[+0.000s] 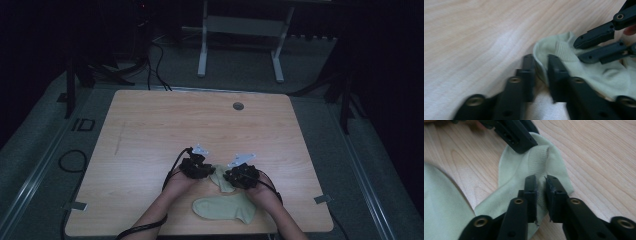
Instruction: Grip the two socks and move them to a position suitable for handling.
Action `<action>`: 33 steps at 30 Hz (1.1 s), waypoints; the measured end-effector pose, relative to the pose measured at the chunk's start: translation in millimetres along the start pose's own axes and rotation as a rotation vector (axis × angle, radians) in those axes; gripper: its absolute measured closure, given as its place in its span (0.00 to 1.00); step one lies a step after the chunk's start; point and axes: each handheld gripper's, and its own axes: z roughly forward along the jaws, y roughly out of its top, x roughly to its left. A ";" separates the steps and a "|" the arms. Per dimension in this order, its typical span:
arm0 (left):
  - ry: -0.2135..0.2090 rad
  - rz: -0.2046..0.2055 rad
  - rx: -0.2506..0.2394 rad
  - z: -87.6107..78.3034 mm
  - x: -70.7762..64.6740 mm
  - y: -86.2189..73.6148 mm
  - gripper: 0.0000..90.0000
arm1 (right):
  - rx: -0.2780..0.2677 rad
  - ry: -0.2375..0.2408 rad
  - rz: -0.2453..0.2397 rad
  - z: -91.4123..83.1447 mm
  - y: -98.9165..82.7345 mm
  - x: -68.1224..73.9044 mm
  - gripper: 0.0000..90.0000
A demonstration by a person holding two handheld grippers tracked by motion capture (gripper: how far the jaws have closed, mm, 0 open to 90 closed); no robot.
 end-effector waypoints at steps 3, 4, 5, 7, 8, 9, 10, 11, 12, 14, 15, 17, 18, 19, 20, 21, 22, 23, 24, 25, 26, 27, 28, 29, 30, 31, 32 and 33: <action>0.020 0.016 -0.007 -2.6 -4.6 -1.1 0.98 | -0.020 -0.053 -0.006 -2.6 -0.1 2.5 0.94; 0.023 0.019 -0.010 -4.4 -6.0 -1.4 0.98 | -0.041 -0.060 0.001 -5.1 -0.5 2.0 0.94; 0.026 0.027 -0.018 -7.0 -7.1 -1.7 0.98 | -0.066 -0.065 0.010 -8.5 -0.8 1.1 0.94; 0.038 0.019 -0.036 -12.7 -9.7 -1.7 0.99 | -0.095 -0.069 0.027 -16.4 -0.7 -1.0 0.94; 0.043 0.019 -0.046 -16.0 -10.6 -1.7 0.99 | -0.107 -0.075 0.031 -20.7 -0.3 -2.0 0.95; 0.053 0.023 -0.051 -20.9 -11.2 -1.5 0.99 | -0.124 -0.083 0.037 -25.5 0.1 -3.0 0.95; 0.060 0.023 -0.057 -24.2 -11.4 -1.4 0.99 | -0.146 -0.087 0.047 -32.1 0.8 -4.7 0.95; 0.062 0.015 -0.067 -28.9 -11.6 -1.5 0.99 | -0.154 -0.084 0.051 -36.1 1.2 -5.9 0.95; 0.069 0.009 -0.074 -33.7 -11.6 -1.4 0.99 | -0.167 -0.088 0.055 -41.3 1.7 -7.3 0.95; 0.076 0.000 -0.086 -44.4 -10.9 -1.7 0.99 | -0.183 -0.091 0.071 -51.0 2.1 -11.2 0.95; 0.080 -0.001 -0.086 -48.5 -10.8 -2.0 0.99 | -0.197 -0.090 0.084 -56.3 1.7 -14.0 0.95; 0.092 0.006 -0.086 -55.8 -11.3 -2.7 0.99 | -0.198 -0.098 0.097 -62.5 0.7 -17.6 0.95; 0.095 0.008 -0.089 -60.1 -11.5 -3.3 0.99 | -0.203 -0.102 0.105 -65.6 -0.5 -19.6 0.95; 0.106 0.008 -0.089 -64.4 -12.2 -4.0 0.99 | -0.209 -0.103 0.114 -68.6 -2.1 -21.8 0.95; 0.114 0.013 -0.095 -69.4 -12.8 -5.3 0.99 | -0.210 -0.103 0.124 -71.1 -3.8 -23.7 0.95; 0.121 0.010 -0.104 -72.1 -13.4 -6.3 0.99 | -0.211 -0.109 0.131 -73.5 -6.4 -25.6 0.95; 0.128 -0.005 -0.115 -75.2 -13.9 -8.1 0.99 | -0.212 -0.114 0.136 -74.5 -8.1 -26.4 0.95; 0.130 -0.018 -0.123 -77.0 -14.1 -10.2 0.99 | -0.212 -0.116 0.143 -75.2 -10.8 -27.8 0.95; 0.139 -0.026 -0.136 -77.7 -15.4 -13.4 0.99 | -0.211 -0.112 0.153 -75.2 -13.6 -29.2 0.95; 0.141 -0.033 -0.139 -77.2 -15.9 -15.6 0.99 | -0.211 -0.107 0.168 -74.0 -16.9 -30.7 0.95; 0.144 -0.046 -0.143 -74.6 -16.5 -19.3 0.99 | -0.210 -0.100 0.176 -72.8 -18.7 -31.9 0.95; 0.148 -0.049 -0.146 -72.4 -16.7 -21.6 0.99 | -0.206 -0.094 0.189 -69.7 -21.2 -32.8 0.95; 0.145 -0.057 -0.136 -68.4 -16.5 -24.4 0.98 | -0.197 -0.097 0.187 -67.4 -22.2 -32.8 0.95; 0.141 -0.071 -0.127 -63.8 -16.0 -27.5 0.98 | -0.184 -0.100 0.184 -63.6 -23.3 -32.9 0.94; 0.151 -0.072 -0.121 -59.5 -16.2 -30.4 0.98 | -0.173 -0.102 0.189 -59.5 -24.4 -33.3 0.95; 0.147 -0.074 -0.112 -55.2 -16.7 -33.0 0.98 | -0.164 -0.103 0.193 -55.5 -25.6 -33.8 0.95; 0.145 -0.076 -0.107 -50.6 -17.2 -36.3 0.98 | -0.150 -0.101 0.193 -51.3 -26.7 -34.5 0.94; 0.150 -0.072 -0.103 -47.9 -17.8 -38.0 0.98 | -0.135 -0.101 0.198 -46.7 -28.4 -35.7 0.94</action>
